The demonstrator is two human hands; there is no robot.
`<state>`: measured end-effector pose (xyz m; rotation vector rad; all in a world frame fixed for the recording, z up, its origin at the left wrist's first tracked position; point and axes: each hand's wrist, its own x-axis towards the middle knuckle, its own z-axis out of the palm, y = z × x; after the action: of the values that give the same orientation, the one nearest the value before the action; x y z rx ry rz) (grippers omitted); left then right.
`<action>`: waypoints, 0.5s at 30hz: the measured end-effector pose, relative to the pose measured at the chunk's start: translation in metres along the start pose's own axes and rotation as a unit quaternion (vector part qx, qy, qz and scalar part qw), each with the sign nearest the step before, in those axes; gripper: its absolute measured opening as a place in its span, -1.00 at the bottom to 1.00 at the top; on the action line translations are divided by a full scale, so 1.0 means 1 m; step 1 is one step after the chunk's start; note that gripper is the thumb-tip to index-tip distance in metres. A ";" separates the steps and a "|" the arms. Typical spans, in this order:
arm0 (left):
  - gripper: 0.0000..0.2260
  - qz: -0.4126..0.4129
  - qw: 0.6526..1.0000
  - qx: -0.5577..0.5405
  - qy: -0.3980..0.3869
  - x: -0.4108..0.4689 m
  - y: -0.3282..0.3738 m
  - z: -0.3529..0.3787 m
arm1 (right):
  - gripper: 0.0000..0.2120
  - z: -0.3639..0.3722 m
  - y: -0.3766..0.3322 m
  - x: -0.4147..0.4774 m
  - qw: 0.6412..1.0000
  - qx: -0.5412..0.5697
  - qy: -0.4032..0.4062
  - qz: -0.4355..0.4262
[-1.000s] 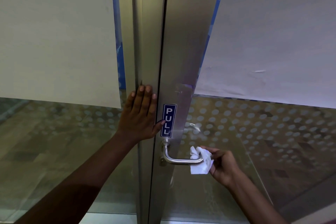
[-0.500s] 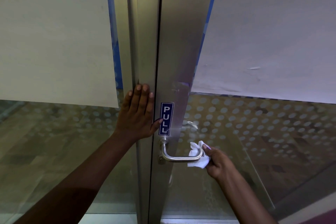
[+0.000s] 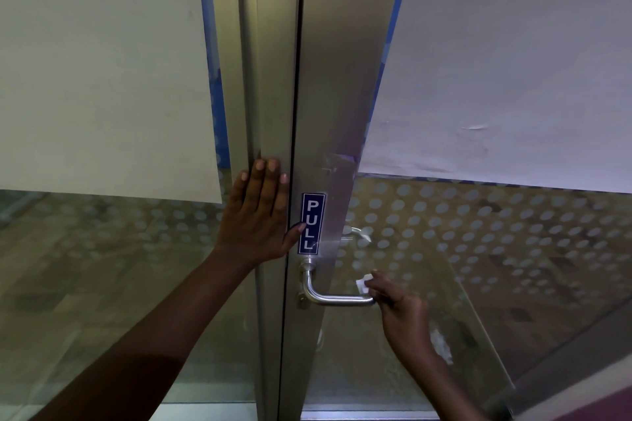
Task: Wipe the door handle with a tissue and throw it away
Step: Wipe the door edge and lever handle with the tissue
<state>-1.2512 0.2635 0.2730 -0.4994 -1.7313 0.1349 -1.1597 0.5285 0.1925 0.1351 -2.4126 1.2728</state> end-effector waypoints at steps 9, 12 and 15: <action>-0.26 0.002 1.000 0.000 -0.003 -0.001 -0.001 -0.001 | -0.80 -0.007 -0.027 0.022 0.917 -0.297 -0.202 -0.173; -0.26 0.001 1.000 0.001 -0.004 -0.001 0.000 0.000 | -0.79 -0.009 -0.038 0.029 0.900 -0.335 -0.247 -0.128; -0.26 0.001 1.000 -0.001 -0.008 -0.001 -0.001 0.001 | -0.81 -0.004 -0.049 0.018 0.907 -0.353 -0.218 -0.075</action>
<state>-1.2520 0.2626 0.2719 -0.5035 -1.7464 0.1398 -1.1615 0.5057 0.2392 0.4155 -3.0070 0.2513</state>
